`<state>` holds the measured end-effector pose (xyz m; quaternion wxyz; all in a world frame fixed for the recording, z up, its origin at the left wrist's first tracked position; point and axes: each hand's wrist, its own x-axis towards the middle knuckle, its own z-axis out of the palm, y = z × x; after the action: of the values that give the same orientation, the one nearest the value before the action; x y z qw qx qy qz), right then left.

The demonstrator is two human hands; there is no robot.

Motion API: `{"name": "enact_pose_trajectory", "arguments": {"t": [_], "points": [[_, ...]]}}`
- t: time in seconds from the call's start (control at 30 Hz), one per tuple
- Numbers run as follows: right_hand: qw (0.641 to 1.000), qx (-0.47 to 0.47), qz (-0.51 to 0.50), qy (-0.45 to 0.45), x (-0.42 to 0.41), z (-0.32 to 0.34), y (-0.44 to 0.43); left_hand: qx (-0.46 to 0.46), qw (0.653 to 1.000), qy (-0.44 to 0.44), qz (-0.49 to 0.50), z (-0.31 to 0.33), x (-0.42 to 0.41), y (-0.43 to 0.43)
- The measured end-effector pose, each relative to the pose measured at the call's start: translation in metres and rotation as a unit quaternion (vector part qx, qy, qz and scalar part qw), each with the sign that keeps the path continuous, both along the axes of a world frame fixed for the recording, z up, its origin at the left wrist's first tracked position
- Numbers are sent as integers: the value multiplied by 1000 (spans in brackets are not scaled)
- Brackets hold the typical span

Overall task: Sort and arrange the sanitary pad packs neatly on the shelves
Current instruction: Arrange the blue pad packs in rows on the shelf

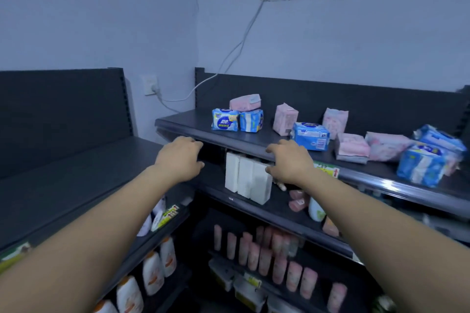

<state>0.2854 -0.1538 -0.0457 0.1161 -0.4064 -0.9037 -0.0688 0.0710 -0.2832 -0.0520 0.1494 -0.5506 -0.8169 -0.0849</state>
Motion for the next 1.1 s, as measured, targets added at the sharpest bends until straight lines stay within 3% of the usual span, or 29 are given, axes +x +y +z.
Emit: {"name": "enact_pose_trajectory", "arguments": {"t": [0.57,0.8,0.97,1.1], "points": [[987,-12,-159,24,-8,-6,184,-16,997,-3,-79,1,-59,225],[985,-2,-175,-1,-17,-22,246,-22,999,9,-39,-12,-82,286],[986,-50,-157,-30,-24,-20,290,-14,1000,24,12,-20,-104,325],[991,2,-131,-31,-32,-16,311,-12,998,23,54,-29,-125,345]]}}
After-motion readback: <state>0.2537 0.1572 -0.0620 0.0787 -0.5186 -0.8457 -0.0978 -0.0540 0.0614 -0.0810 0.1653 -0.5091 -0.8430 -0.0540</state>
